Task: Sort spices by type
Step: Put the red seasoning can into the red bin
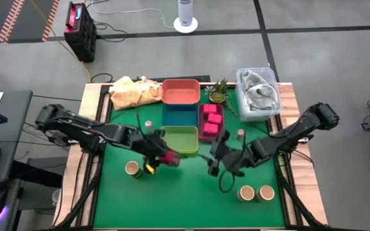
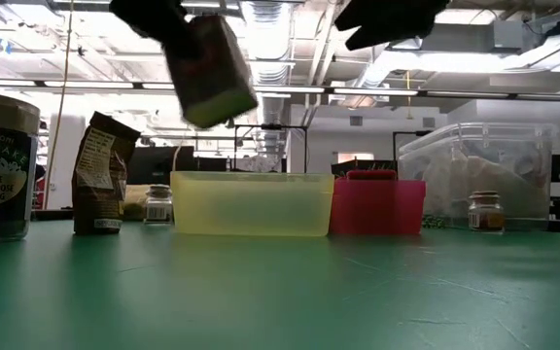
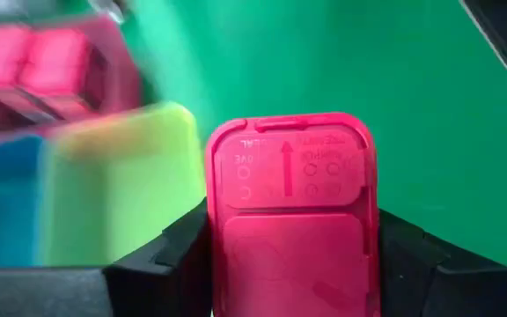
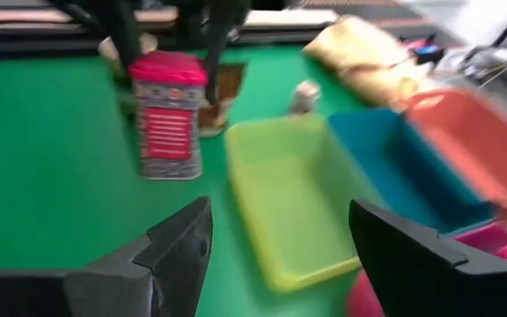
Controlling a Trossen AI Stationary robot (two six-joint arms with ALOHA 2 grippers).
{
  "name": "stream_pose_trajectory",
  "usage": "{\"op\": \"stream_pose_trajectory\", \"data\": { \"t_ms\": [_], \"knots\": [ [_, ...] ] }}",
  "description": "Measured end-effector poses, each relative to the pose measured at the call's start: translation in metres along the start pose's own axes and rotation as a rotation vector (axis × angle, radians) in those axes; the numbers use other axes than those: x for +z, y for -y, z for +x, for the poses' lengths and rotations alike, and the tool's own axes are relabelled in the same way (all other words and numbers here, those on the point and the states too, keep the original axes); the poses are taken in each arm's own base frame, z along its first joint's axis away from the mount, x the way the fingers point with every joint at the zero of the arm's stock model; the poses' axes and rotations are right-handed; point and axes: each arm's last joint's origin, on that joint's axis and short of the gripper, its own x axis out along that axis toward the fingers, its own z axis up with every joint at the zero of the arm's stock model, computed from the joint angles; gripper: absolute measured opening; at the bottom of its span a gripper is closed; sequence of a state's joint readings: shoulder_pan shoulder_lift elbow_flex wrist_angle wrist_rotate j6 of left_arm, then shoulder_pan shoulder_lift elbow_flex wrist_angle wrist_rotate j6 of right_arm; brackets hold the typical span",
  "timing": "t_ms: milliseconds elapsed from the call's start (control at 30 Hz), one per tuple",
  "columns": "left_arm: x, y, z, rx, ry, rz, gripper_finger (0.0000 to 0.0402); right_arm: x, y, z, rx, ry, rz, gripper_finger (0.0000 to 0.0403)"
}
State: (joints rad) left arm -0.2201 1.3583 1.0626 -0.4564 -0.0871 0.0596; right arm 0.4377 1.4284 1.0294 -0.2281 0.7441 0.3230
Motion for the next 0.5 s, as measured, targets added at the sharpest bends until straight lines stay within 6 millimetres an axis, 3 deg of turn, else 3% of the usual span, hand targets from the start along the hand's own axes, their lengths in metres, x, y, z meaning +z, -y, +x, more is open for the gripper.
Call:
{"op": "stream_pose_trajectory", "data": {
  "t_ms": [200, 333, 500],
  "knots": [
    [-0.010, 0.020, 0.040, -0.038, -0.124, -0.021, 0.0210, -0.020, -0.026, -0.005, 0.062, -0.064, 0.055, 0.0295],
    [-0.020, 0.025, 0.068, -0.038, -0.194, -0.013, 0.0210, -0.028, -0.034, 0.002, 0.111, -0.112, 0.086, 0.0295],
    [-0.017, 0.027, 0.082, -0.037, -0.213, -0.017, 0.0214, -0.034, -0.041, 0.011, 0.129, -0.132, 0.080, 0.0295]
  ]
}}
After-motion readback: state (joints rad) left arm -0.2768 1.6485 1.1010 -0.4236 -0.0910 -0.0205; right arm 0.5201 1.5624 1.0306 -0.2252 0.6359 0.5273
